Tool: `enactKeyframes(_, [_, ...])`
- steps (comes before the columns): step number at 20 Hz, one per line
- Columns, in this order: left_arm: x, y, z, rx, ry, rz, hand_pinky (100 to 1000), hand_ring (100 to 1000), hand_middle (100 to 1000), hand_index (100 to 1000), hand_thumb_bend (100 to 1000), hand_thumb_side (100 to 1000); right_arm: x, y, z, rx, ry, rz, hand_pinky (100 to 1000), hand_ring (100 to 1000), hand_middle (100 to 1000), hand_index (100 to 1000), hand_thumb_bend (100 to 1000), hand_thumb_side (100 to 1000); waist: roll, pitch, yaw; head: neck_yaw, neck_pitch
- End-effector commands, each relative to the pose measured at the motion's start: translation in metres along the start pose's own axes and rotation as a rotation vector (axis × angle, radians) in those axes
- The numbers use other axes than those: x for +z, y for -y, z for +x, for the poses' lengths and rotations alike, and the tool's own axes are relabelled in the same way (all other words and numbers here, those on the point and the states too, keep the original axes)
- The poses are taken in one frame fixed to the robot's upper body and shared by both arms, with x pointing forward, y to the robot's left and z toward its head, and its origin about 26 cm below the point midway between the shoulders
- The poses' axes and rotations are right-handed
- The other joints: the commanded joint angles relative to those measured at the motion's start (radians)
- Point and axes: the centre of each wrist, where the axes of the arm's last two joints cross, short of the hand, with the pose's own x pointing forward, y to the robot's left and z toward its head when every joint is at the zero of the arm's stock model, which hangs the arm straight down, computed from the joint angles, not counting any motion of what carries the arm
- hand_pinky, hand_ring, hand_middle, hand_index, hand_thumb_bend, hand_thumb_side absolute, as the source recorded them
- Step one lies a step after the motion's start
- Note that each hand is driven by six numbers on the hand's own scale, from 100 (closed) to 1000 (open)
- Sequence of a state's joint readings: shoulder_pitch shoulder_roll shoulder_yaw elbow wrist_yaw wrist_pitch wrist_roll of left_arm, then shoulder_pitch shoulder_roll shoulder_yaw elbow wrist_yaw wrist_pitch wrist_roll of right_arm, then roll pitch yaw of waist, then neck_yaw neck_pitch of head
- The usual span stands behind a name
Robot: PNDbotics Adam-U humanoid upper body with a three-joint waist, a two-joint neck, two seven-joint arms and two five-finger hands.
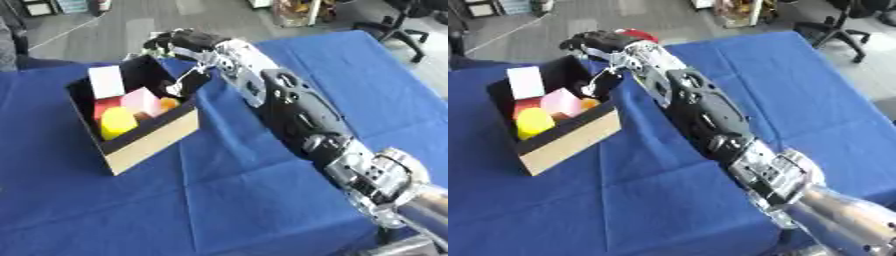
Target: Pick up objects on the table and place them in the box.
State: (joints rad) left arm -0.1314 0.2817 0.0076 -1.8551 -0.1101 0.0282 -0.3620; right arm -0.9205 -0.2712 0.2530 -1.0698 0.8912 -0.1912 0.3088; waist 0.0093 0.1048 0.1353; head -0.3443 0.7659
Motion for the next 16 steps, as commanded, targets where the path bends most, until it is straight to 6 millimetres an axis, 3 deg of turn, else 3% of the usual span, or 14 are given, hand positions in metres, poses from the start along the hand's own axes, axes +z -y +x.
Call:
enactKeyframes(1, [-0.001, -0.004, 0.004, -0.014, 0.013, 0.001, 766, 636, 639, 806, 608, 495, 0.015, 0.029, -0.010, -0.009, -0.025, -0.150, 852, 814, 858, 958, 224, 212, -0.015, -0.027, -0.004, 0.008, 0.004])
enactKeyframes(3, [-0.001, -0.004, 0.004, -0.015, 0.011, 0.006, 766, 636, 639, 807, 606, 497, 0.030, 0.039, -0.015, -0.059, -0.023, -0.235, 849, 798, 843, 949, 100, 186, -0.017, -0.025, -0.009, 0.018, 0.004])
enactKeyframes(4, [-0.001, -0.005, 0.004, -0.016, 0.009, 0.009, 766, 637, 639, 807, 607, 496, 0.039, 0.044, -0.018, -0.088, -0.018, -0.278, 846, 785, 825, 944, 126, 134, -0.018, -0.024, -0.012, 0.026, 0.004])
enactKeyframes(9, [-0.004, -0.008, 0.006, -0.024, 0.015, 0.042, 764, 638, 640, 806, 607, 487, 0.106, 0.048, -0.022, -0.283, -0.007, -0.499, 846, 746, 774, 928, 100, 100, -0.029, -0.019, -0.022, 0.080, 0.004])
enactKeyframes(13, [-0.003, -0.011, 0.006, -0.026, 0.012, 0.087, 761, 637, 640, 803, 604, 477, 0.157, 0.023, -0.015, -0.442, -0.031, -0.633, 836, 703, 716, 890, 100, 108, -0.038, -0.012, -0.034, 0.165, 0.004])
enactKeyframes(16, [-0.003, -0.010, 0.006, -0.017, 0.014, 0.124, 761, 642, 647, 804, 606, 475, 0.180, -0.007, -0.010, -0.563, -0.072, -0.680, 824, 684, 694, 877, 100, 149, -0.041, -0.008, -0.039, 0.228, 0.004])
